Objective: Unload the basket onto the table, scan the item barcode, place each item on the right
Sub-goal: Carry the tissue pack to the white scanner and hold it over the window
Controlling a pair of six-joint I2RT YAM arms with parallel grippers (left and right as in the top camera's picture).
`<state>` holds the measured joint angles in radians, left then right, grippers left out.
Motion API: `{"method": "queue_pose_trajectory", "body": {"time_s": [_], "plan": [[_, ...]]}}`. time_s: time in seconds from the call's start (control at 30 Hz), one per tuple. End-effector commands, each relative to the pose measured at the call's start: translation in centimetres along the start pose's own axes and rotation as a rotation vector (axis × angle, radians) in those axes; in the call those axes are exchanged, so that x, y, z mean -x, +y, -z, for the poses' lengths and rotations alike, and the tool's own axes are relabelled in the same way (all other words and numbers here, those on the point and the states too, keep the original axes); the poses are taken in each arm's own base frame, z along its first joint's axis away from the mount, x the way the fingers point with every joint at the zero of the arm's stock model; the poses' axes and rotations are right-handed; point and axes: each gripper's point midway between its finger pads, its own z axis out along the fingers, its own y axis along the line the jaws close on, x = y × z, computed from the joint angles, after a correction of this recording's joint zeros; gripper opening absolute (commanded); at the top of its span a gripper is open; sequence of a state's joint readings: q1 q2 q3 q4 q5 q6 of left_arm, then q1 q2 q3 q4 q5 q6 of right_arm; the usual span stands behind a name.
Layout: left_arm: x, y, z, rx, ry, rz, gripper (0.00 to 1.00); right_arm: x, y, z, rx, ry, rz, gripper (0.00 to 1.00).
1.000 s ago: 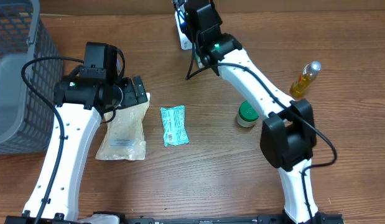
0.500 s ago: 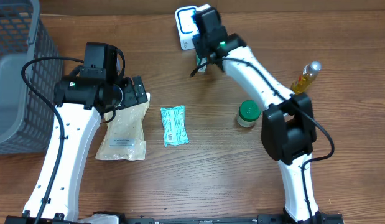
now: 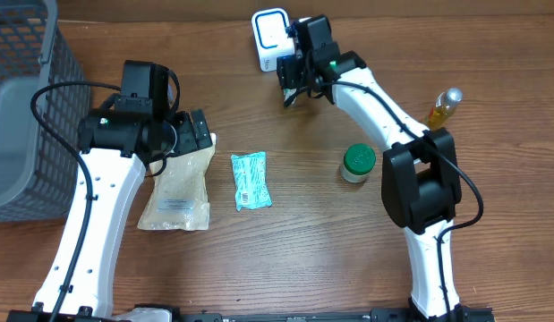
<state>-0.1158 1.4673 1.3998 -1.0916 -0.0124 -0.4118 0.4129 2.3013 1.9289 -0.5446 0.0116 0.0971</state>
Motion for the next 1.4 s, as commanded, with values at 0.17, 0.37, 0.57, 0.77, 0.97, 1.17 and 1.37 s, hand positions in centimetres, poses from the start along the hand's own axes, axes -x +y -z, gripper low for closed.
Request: {"method": "queue_pose_trajectory", "body": {"time_s": [0.17,0.37,0.57,0.77,0.97,1.17,1.37], "plan": [[0.3,0.1,0.2,0.004,-0.011,-0.004,0.99,-3.3,0.3,-2.6,0.010,0.010,-0.001,0.70],[0.3,0.1,0.2,0.004,-0.011,-0.004,0.99,-3.5,-0.7,-3.0,-0.046,0.000,0.000,0.43],[0.3,0.1,0.2,0.004,-0.011,-0.004,0.99,-3.2,-0.7,-3.0,-0.043,-0.012,0.000,0.04],[0.3,0.1,0.2,0.003,-0.011,-0.004,1.00,-1.2,-0.3,-1.5,-0.038,-0.045,0.006,0.04],[0.3,0.1,0.2,0.004,-0.011,-0.004,1.00,4.1,0.6,2.7,-0.012,-0.193,0.002,0.04],[0.3,0.1,0.2,0.004,-0.011,-0.004,1.00,6.8,1.0,3.0,0.004,-0.313,-0.002,0.04],[0.3,0.1,0.2,0.004,-0.011,-0.004,0.99,8.6,1.0,2.0,0.006,-0.416,-0.009,0.04]]}}
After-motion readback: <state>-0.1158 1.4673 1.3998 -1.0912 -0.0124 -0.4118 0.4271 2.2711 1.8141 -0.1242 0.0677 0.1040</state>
